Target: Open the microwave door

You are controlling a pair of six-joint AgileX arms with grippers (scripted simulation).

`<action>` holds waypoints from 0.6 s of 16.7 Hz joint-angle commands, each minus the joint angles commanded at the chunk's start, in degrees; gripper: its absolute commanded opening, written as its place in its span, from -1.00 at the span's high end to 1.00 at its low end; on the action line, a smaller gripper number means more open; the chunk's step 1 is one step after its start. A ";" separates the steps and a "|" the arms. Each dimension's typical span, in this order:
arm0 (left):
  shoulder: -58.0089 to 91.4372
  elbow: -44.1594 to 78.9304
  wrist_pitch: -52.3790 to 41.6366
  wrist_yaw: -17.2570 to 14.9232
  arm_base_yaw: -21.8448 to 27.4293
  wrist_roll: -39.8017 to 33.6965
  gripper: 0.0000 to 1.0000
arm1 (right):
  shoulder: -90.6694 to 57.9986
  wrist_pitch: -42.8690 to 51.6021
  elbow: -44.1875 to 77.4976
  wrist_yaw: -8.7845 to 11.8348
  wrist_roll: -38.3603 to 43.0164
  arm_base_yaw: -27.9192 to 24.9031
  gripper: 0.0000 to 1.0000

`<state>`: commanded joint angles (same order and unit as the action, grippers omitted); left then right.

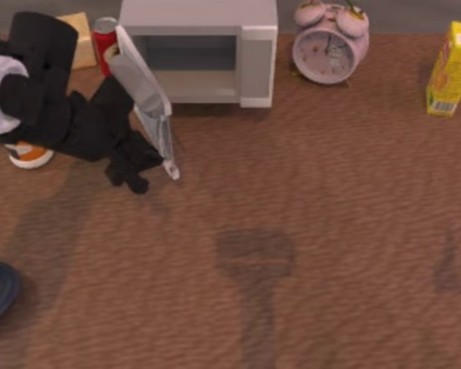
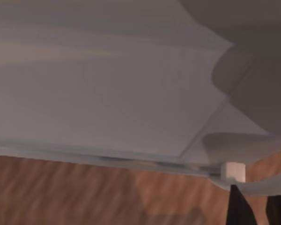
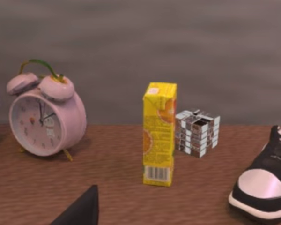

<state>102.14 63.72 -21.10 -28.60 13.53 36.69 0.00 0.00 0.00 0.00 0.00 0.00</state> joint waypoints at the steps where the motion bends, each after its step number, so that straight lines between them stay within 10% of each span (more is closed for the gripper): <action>1: -0.10 -0.27 -0.08 -0.26 0.29 -0.17 1.00 | 0.00 0.00 0.00 0.00 0.00 0.00 -1.00; 10: 0.51 1.00 -2.89 -2.39 -1.79 4.84 1.00 | 0.00 0.00 0.00 0.00 0.00 0.00 -1.00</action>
<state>102.65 64.72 -23.99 -30.99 11.74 41.53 0.00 0.00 0.00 0.00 0.00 0.00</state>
